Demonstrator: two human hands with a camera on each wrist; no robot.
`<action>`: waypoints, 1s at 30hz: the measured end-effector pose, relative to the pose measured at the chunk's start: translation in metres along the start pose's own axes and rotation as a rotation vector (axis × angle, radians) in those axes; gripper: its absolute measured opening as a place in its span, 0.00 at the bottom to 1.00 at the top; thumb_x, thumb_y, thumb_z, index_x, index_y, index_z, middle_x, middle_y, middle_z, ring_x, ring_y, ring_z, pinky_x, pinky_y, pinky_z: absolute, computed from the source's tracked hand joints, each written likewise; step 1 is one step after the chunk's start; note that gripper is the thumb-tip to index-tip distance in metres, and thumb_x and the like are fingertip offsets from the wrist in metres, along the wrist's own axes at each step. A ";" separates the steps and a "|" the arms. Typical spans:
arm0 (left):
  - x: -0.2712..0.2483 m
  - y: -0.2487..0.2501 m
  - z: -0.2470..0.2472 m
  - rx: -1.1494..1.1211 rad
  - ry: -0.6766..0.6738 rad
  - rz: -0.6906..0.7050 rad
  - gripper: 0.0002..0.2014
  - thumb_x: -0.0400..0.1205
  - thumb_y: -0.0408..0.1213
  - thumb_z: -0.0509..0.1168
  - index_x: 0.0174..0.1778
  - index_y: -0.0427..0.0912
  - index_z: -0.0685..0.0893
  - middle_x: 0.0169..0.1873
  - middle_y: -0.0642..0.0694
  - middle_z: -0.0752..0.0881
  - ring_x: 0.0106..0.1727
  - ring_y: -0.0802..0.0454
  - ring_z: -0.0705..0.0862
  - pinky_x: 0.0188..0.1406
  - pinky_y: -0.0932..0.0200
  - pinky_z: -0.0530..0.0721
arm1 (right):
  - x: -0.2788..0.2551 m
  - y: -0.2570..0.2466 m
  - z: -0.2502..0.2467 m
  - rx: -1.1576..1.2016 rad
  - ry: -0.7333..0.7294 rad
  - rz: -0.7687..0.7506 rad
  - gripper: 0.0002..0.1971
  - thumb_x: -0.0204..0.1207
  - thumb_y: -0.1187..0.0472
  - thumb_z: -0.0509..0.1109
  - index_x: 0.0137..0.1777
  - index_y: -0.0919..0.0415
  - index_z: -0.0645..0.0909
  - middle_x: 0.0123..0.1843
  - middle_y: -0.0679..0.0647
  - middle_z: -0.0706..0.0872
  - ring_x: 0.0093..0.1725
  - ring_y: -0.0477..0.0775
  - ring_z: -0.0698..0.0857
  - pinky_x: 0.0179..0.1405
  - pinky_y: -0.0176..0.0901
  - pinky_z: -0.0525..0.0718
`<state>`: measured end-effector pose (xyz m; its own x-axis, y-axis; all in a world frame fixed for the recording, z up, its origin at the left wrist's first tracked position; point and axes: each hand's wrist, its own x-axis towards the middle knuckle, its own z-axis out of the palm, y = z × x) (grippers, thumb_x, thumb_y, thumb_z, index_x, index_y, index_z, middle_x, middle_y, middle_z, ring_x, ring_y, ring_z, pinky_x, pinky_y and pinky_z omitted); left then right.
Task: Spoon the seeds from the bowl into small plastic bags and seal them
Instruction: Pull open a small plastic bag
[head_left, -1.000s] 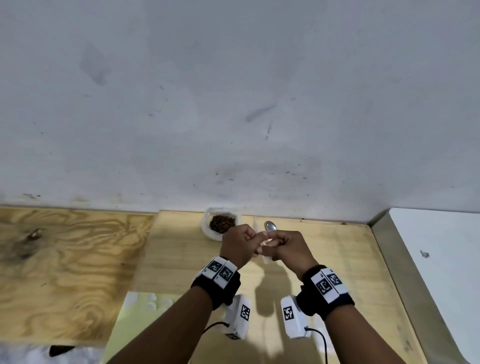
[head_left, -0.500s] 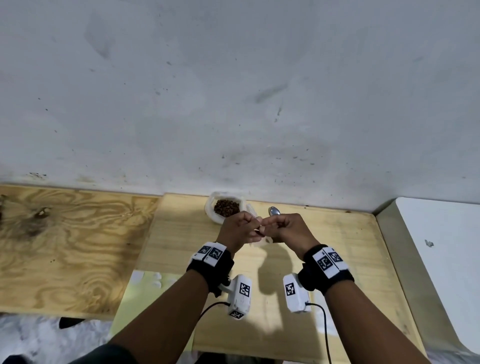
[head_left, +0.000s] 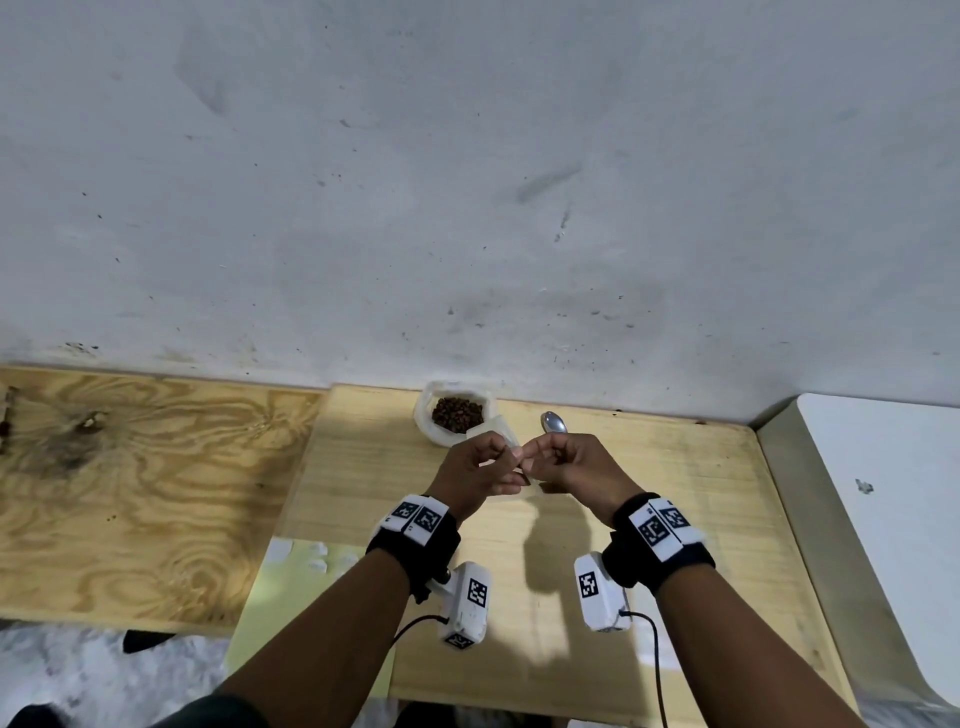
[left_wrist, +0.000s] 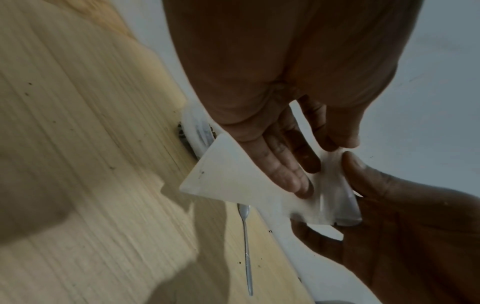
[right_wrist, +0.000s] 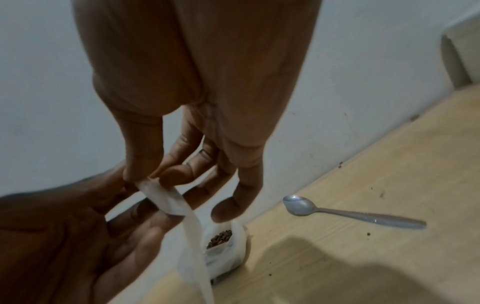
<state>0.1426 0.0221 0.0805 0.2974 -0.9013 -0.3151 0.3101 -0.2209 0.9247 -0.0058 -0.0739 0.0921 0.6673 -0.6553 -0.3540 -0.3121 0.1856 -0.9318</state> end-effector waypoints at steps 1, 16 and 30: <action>-0.001 0.001 -0.001 -0.007 -0.005 -0.008 0.08 0.82 0.29 0.67 0.38 0.38 0.80 0.35 0.44 0.88 0.38 0.41 0.89 0.41 0.54 0.90 | 0.000 0.001 0.000 -0.010 0.000 -0.024 0.06 0.77 0.70 0.74 0.51 0.64 0.89 0.35 0.47 0.88 0.35 0.42 0.82 0.41 0.38 0.81; 0.011 0.010 0.005 0.182 0.177 -0.165 0.12 0.80 0.32 0.63 0.31 0.35 0.82 0.28 0.35 0.87 0.34 0.39 0.89 0.31 0.57 0.87 | 0.006 0.010 0.014 -0.332 0.077 -0.226 0.11 0.83 0.66 0.67 0.51 0.49 0.87 0.37 0.46 0.84 0.29 0.39 0.75 0.34 0.31 0.74; 0.005 -0.002 0.008 0.243 0.155 -0.044 0.14 0.83 0.33 0.64 0.35 0.26 0.80 0.29 0.34 0.88 0.35 0.38 0.92 0.42 0.40 0.91 | 0.001 0.016 0.012 -0.535 0.187 -0.259 0.10 0.76 0.66 0.73 0.33 0.60 0.83 0.31 0.57 0.87 0.29 0.47 0.80 0.32 0.33 0.76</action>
<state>0.1369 0.0148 0.0789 0.4283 -0.8254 -0.3678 0.1056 -0.3585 0.9275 -0.0019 -0.0632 0.0762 0.6518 -0.7562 -0.0567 -0.4841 -0.3574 -0.7987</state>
